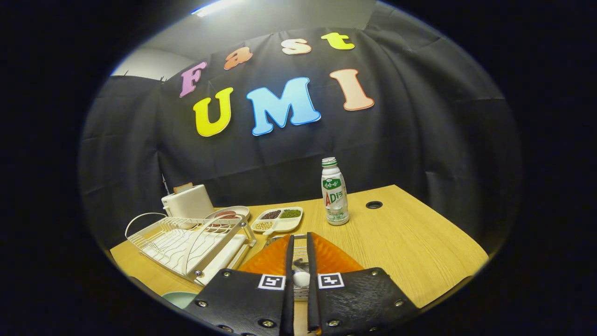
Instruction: Take the plate from the dish rack, then take the spoon from the basket and place it into the plate.
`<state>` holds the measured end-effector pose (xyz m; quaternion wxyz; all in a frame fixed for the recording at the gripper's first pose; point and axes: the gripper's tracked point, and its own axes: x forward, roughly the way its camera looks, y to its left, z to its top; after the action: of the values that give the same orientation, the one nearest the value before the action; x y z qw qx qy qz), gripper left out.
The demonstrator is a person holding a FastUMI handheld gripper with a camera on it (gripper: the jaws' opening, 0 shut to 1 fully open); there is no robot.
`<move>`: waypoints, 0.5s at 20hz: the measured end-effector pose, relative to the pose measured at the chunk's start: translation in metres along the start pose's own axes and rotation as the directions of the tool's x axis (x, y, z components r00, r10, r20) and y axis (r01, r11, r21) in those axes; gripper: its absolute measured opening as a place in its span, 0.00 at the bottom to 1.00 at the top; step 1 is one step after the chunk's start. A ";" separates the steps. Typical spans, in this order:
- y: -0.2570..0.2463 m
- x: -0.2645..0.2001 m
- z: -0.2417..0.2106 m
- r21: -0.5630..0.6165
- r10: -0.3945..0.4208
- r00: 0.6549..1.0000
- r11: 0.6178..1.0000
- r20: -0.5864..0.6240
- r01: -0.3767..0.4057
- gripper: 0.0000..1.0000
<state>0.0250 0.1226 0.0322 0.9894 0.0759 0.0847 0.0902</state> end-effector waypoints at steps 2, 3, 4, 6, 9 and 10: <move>0.006 -0.002 0.007 0.006 0.007 1.000 1.000 -0.012 -0.007 0.11; 0.007 -0.003 0.013 0.008 0.004 1.000 1.000 -0.013 -0.003 0.11; 0.008 -0.004 0.017 0.004 -0.004 1.000 1.000 -0.021 0.004 0.11; 0.013 -0.009 0.027 -0.014 -0.004 0.999 1.000 -0.032 0.003 0.11; 0.024 -0.020 0.048 -0.023 0.009 0.999 1.000 -0.043 -0.010 0.11; 0.026 -0.024 0.056 -0.032 0.006 0.999 0.999 -0.045 -0.008 0.11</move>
<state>0.0072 0.1356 0.0944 0.9880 0.0583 0.1053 0.0967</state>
